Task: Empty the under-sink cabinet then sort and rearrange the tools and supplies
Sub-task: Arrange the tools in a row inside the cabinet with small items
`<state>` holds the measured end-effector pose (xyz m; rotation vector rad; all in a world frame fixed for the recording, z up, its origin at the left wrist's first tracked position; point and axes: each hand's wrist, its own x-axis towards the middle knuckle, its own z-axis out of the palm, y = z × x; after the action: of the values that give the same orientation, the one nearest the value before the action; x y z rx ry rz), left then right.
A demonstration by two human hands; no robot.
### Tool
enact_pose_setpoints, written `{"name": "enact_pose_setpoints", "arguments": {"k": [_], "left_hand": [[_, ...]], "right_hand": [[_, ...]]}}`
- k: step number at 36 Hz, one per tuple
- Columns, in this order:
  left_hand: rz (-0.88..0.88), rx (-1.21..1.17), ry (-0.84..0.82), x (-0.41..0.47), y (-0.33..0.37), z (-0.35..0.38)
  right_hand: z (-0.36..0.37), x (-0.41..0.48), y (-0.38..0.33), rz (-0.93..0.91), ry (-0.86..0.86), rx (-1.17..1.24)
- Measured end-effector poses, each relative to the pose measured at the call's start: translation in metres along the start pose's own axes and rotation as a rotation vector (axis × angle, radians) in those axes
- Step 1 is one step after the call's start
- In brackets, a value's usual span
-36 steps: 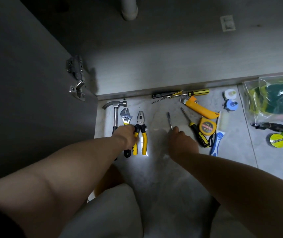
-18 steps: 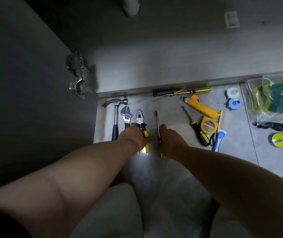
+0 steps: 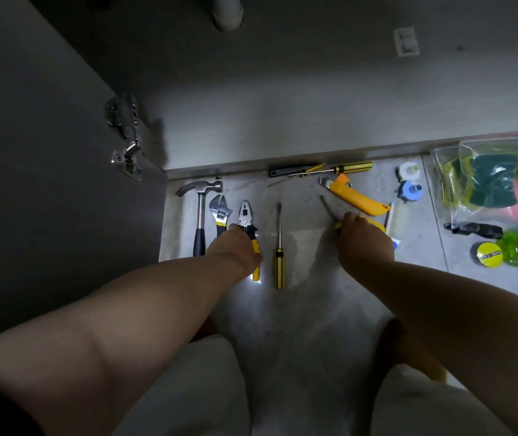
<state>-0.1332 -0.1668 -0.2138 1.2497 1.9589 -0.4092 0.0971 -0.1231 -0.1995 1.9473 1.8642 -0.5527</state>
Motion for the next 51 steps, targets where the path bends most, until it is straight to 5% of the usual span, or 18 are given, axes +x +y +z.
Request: {"name": "enact_pose_setpoints", "arguments": {"k": [19,23,29,51], "left_hand": [[0.092,0.093,0.041,-0.015,0.004,-0.014],[0.333,0.284,0.152,-0.02,0.007,-0.015],[0.672,0.406,-0.027,-0.024,0.011,0.003],[0.608,0.316,-0.005,-0.022,0.015,0.015]], "right_hand": [[0.016,-0.008,-0.025,-0.052,-0.232,0.216],[0.022,-0.009,-0.032,-0.038,-0.242,0.292],[0.026,-0.009,-0.044,-0.072,-0.261,0.3],[0.026,-0.005,-0.042,-0.116,-0.266,0.351]]}}
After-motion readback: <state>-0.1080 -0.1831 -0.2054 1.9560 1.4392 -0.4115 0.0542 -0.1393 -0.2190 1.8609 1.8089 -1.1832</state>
